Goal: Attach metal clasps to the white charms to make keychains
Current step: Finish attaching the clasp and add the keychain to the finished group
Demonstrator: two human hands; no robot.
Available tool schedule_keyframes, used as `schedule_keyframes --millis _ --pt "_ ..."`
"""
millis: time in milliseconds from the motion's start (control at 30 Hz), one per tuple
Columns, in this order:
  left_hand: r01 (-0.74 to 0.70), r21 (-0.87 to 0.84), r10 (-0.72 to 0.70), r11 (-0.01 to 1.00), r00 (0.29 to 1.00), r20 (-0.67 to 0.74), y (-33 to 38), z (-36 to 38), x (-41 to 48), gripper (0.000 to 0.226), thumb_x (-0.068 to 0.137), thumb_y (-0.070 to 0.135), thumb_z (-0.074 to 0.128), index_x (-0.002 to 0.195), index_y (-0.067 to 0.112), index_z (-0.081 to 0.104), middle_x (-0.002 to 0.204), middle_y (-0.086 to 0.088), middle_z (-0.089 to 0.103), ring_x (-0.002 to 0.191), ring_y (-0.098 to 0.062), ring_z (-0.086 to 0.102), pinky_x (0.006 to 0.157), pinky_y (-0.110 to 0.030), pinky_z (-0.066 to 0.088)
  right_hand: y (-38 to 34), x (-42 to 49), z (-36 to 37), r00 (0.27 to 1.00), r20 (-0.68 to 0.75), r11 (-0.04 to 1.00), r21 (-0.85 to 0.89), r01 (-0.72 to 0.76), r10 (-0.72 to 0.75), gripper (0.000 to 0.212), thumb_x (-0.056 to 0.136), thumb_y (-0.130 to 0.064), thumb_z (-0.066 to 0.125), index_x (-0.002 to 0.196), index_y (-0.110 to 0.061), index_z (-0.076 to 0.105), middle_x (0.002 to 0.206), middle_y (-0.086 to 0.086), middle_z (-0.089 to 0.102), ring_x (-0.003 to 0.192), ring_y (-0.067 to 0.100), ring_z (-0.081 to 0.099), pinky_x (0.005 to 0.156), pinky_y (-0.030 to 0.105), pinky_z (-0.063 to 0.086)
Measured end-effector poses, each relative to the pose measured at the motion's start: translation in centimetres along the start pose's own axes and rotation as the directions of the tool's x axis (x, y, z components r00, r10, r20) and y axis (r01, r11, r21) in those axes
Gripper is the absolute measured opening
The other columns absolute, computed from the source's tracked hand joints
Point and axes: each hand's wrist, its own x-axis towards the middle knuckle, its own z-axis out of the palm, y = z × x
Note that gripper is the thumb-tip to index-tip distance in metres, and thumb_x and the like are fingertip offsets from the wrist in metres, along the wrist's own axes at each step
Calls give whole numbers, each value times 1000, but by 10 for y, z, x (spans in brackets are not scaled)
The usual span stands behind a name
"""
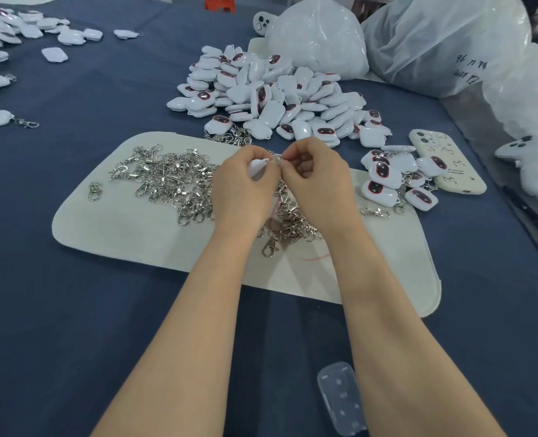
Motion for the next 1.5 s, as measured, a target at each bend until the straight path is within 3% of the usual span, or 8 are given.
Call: schedule_keyframes --millis 167,300,600,900,1033,1167,1333,1500 --pt "-14 32 14 999 1000 -7 0 0 -1 7 85 18 62 81 23 59 69 15 54 74 -13 54 64 -23 39 -2 0 0 1000 14 1000 -6 -21 22 10 84 -8 63 84 -17 61 72 -13 59 60 -3 51 62 9 44" --pt "-29 32 29 999 1000 8 -1 0 -1 5 86 19 61 83 22 60 70 16 55 73 -12 54 64 -22 40 -3 0 -4 991 106 995 56 -84 78 8 86 -7 62 90 -14 59 80 -5 61 70 8 52 71 23 48" --pt "-30 -70 37 997 995 96 -3 -1 1 5 88 16 61 84 19 60 68 15 55 56 6 50 52 -6 35 2 -1 -6 993 122 1000 -11 -1 2 10 91 -7 56 91 -16 52 82 -10 54 72 1 48 72 18 43" --pt "105 -229 -67 968 983 169 6 0 -2 5 89 17 62 88 13 63 74 -2 63 63 -16 58 63 -35 54 4 -2 -4 1000 10 999 28 -15 15 19 85 -10 57 77 -24 48 77 -12 52 67 2 48 61 10 38" --pt "137 -199 -95 970 974 203 6 -1 -3 10 89 23 62 96 18 58 89 1 63 77 -20 64 70 -26 55 7 -2 -5 999 -43 1000 16 -23 24 13 84 -11 58 78 -20 51 68 -14 51 57 -5 45 58 8 37" --pt "210 -197 -157 958 954 255 6 -2 -5 29 87 23 62 105 18 41 91 0 53 78 -24 62 78 -49 55 9 -2 -7 997 -69 999 -6 -37 37 19 83 -11 58 74 -25 49 69 -14 53 58 -3 46 58 9 38" --pt "47 -125 -27 991 987 157 5 -3 -4 21 87 25 65 99 15 51 81 7 56 74 -18 60 77 -40 54 10 -2 -8 999 -39 998 -46 -38 36 14 84 -12 58 77 -21 49 71 -12 55 59 2 47 57 9 38" --pt "-20 -46 26 999 993 115 1 -2 -2 9 87 20 64 94 16 62 83 8 61 72 -4 56 63 -11 42 7 -4 -8 1000 7 998 -63 -2 2 15 83 -13 59 76 -22 49 66 -12 54 54 -3 47 55 8 37"
